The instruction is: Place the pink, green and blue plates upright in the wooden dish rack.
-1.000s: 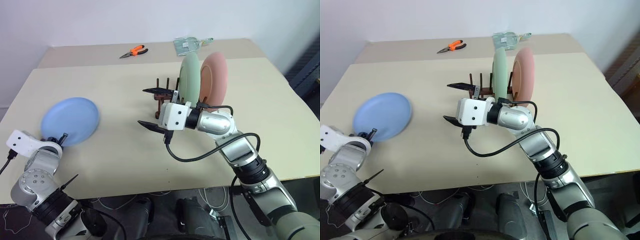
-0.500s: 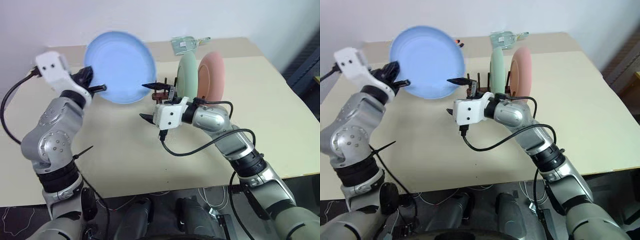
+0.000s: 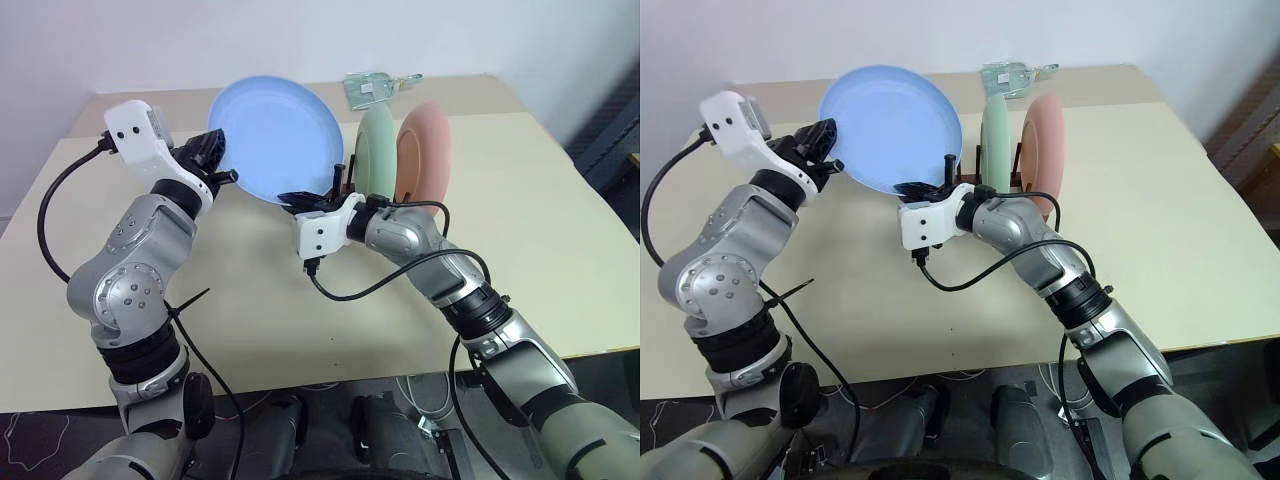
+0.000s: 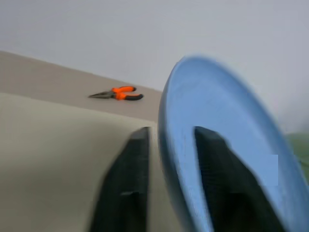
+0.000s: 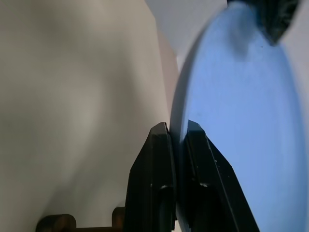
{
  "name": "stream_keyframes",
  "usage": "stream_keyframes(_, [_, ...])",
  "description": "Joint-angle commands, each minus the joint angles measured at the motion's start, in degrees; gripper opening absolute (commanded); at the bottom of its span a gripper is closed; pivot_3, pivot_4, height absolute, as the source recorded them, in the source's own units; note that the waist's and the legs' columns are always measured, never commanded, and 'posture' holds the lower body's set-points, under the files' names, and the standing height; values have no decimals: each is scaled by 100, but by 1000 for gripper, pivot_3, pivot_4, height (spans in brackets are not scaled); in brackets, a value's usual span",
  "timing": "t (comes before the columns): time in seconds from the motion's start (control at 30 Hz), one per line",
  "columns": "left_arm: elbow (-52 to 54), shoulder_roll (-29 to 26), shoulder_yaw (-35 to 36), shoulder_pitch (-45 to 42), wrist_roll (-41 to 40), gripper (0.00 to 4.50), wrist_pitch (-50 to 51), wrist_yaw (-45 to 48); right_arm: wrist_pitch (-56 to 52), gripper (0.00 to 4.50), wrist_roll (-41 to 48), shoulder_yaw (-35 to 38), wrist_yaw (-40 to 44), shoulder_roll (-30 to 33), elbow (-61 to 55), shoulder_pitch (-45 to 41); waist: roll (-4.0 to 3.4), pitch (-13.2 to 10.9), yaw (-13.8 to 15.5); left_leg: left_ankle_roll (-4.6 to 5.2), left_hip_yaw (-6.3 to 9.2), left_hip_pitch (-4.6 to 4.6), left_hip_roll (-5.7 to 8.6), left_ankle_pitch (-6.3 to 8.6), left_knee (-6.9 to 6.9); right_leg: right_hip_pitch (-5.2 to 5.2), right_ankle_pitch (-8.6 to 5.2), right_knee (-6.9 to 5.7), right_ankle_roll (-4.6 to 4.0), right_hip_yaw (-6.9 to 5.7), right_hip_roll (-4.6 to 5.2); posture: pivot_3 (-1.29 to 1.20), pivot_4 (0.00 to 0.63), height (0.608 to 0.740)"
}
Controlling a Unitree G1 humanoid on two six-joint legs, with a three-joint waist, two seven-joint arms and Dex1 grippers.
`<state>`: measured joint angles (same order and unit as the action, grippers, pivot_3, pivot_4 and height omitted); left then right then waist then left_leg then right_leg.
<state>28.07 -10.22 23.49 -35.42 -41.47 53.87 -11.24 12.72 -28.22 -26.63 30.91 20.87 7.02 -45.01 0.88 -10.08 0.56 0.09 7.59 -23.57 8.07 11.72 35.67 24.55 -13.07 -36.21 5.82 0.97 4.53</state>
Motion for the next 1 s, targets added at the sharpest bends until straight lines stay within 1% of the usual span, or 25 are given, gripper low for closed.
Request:
stream_keyframes(0.03, [216,-21,351,-313,0,3541,-775,-61,151,0,-95,80,-175,-63,-243,-32,0,0,0,0,0,0,0,0,0,0,0,0,0,0,0,0,150,729])
stream_keyframes(0.07, [171,-44,467,-373,62,3541,-998,-125,171,0,-117,89,-199,-62,-233,-34,0,0,-2,-1,0,0,0,-1,0,0,0,0,0,0,0,0,150,729])
stream_keyframes(0.13, [14,-335,631,-339,451,3541,-1401,-161,194,0,-142,124,-247,-58,-224,-46,0,0,-15,-2,-1,0,0,-1,-1,1,0,0,0,0,0,0,150,729])
stream_keyframes(0.2, [-180,-898,478,-35,1105,3541,-1735,51,235,0,-120,192,-309,-35,-218,-64,0,0,-42,-3,-4,3,-1,-2,-7,2,0,0,-1,4,-1,0,150,729])
stream_keyframes(0.27, [-394,-1273,329,349,1529,3541,-2015,281,264,0,95,354,-359,-73,-268,-53,-2,1,-59,-6,-11,11,-1,-5,-20,4,0,-1,-2,11,-2,0,150,729])
stream_keyframes(0.33, [-580,-1562,99,911,1938,3541,-2362,630,232,0,557,622,-367,-196,-447,-25,-1,1,-52,-5,-12,15,-1,-7,-28,3,0,0,-2,14,-3,0,150,729])
stream_keyframes(0.4, [-704,-1721,-248,1561,2284,3541,-2667,1021,-29,0,1401,990,-205,-427,-809,88,-1,2,-27,-5,-12,15,0,-7,-32,3,0,1,-3,15,-2,0,150,729])
stream_keyframes(0.43, [-739,-1739,-327,1702,2360,3541,-2763,1116,-114,0,1608,1078,-146,-484,-907,122,-1,1,-19,-5,-10,16,-1,-6,-35,1,0,5,-3,16,-2,0,150,729])
stream_keyframes(0.47, [-734,-1767,-586,2001,2514,3541,-2931,1324,-531,0,2278,1270,35,-646,-1233,234,-1,1,0,-4,-10,15,-1,-5,-36,1,0,5,-3,20,-1,0,150,729])
stream_keyframes(0.53, [-626,-1655,-1254,2557,2634,3541,-3178,1816,-1825,0,3797,1681,137,-1073,-1992,488,-1,3,12,13,-2,14,-2,6,-36,0,1,7,-6,17,-2,0,150,729])
stream_keyframes(0.57, [-579,-1608,-1588,2784,2733,3541,-3341,2033,-2511,0,4495,1853,87,-1260,-2348,615,-4,2,15,21,0,16,-2,11,-40,-2,1,8,-7,18,0,0,150,729])
stream_keyframes(0.63, [-565,-1491,-1999,3036,2824,3541,-3608,2327,-3464,0,5333,2096,-203,-1551,-2766,790,-5,1,14,34,1,16,0,19,-44,-1,1,7,-8,21,2,0,150,729])
stream_keyframes(0.67, [-574,-1433,-2128,3105,2864,3541,-3693,2409,-3792,0,5616,2206,-395,-1682,-2883,852,-5,1,14,34,1,16,-1,20,-43,1,1,6,-10,21,1,0,150,729])
stream_keyframes(0.8, [-646,-1201,-2371,3234,2958,3541,-3856,2549,-4557,0,6268,2581,-1122,-2079,-3020,988,-23,3,-10,29,2,17,-10,18,-52,13,-6,2,-38,20,-4,0,150,729])
stream_keyframes(1.0, [-577,-1066,-2451,3261,3015,3541,-3885,2712,-4863,0,6470,2658,-1511,-2193,-2896,1117,-32,1,-27,29,-1,15,-11,15,-61,22,-1,2,-29,18,-3,0,150,729])
